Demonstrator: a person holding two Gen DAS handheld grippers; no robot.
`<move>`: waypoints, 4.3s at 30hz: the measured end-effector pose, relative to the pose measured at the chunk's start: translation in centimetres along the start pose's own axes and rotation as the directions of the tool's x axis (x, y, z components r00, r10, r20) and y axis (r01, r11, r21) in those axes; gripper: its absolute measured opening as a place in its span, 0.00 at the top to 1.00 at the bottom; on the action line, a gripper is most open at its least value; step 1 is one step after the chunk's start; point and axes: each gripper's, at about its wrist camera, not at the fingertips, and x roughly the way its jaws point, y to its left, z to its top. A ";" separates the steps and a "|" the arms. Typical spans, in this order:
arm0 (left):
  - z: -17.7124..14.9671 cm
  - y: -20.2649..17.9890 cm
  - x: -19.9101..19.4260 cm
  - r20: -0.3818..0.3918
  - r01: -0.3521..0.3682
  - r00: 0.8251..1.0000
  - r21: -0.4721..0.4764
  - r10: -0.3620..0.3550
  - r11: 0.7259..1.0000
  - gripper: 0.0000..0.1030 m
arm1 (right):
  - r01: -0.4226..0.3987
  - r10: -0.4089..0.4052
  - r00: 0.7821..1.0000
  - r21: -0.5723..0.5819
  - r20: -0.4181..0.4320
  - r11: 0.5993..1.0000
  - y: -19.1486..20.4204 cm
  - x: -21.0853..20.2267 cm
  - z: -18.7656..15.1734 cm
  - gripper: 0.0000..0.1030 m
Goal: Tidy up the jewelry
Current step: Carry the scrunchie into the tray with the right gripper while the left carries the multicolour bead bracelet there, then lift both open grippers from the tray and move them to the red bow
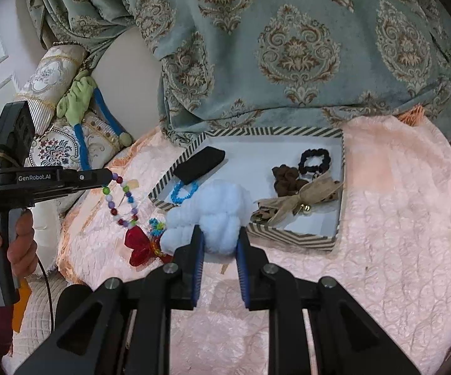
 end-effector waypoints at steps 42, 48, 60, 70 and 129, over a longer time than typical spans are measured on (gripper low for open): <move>5.0 -2.1 10.6 -0.060 -0.103 0.992 0.097 0.109 0.990 1.00 | 0.098 -0.097 0.995 0.049 -0.034 0.994 -6.4 7.1 6.6 0.81; 5.1 -1.1 12.7 -0.086 -0.055 0.995 0.046 0.058 0.997 1.00 | 0.090 -0.086 0.995 0.088 -0.042 0.992 -7.8 9.4 8.4 0.80; 4.4 3.6 17.6 -0.174 -0.122 0.978 -0.026 0.116 0.992 1.00 | 0.130 -0.112 0.983 0.118 -0.144 0.984 -10.3 19.1 10.8 0.80; 4.4 3.2 18.0 -0.149 -0.145 0.978 0.007 0.144 0.989 0.99 | 0.188 -0.161 0.971 0.146 -0.178 0.971 -11.4 21.5 10.6 0.60; -3.0 0.5 -1.5 0.147 -0.298 0.947 0.080 0.285 0.951 0.92 | 0.233 -0.233 0.972 -0.026 0.012 0.972 4.6 -1.0 2.5 0.37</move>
